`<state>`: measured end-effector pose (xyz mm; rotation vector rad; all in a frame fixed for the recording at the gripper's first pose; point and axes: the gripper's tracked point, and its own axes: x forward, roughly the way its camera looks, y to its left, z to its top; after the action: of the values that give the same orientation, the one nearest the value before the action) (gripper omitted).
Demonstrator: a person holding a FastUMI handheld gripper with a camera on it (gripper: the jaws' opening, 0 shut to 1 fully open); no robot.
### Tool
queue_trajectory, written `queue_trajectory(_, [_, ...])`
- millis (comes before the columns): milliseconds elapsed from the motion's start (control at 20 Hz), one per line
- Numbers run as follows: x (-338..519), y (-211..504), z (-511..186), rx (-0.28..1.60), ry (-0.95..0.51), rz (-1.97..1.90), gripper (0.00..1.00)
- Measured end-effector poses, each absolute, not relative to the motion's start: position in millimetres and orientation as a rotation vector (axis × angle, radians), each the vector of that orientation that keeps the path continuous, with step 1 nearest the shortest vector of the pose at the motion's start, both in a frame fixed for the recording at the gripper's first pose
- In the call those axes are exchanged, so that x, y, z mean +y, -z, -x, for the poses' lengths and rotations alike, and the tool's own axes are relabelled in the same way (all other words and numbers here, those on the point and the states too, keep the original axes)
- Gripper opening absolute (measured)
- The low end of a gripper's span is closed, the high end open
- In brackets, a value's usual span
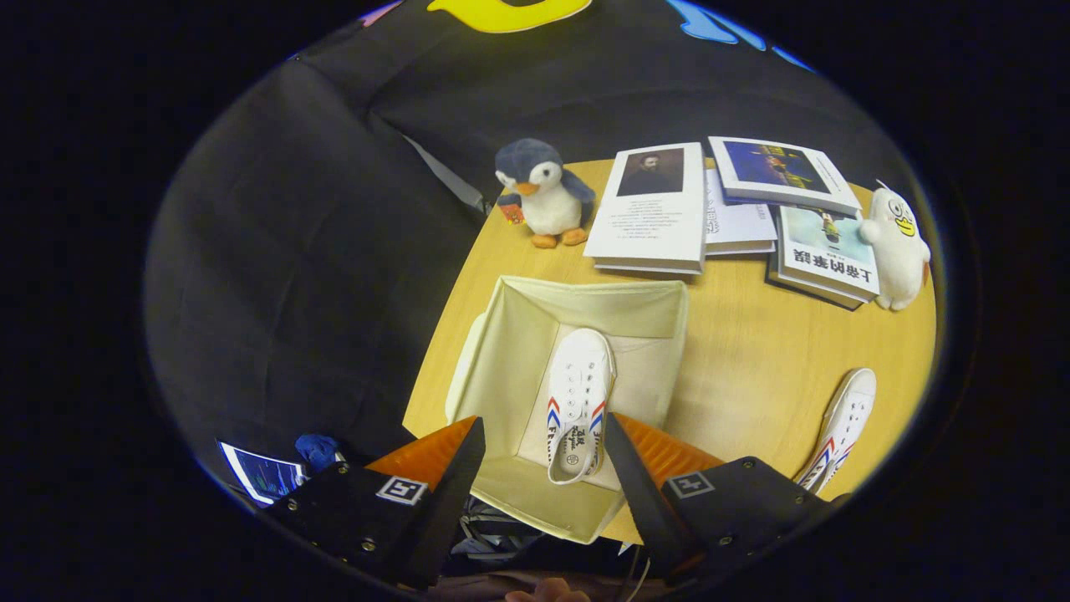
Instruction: Open the storage box then place both shoes into the box .Put the left shoe in first, then the right shoe, with the right side of both shoes facing outward in a uniform manner.
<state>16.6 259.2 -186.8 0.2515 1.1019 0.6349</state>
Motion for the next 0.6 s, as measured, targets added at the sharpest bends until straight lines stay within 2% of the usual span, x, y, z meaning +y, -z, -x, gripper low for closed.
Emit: queue_trajectory(600, [102.1, 181.7, -18.5, 1.026, -0.432, -0.413, 0.89])
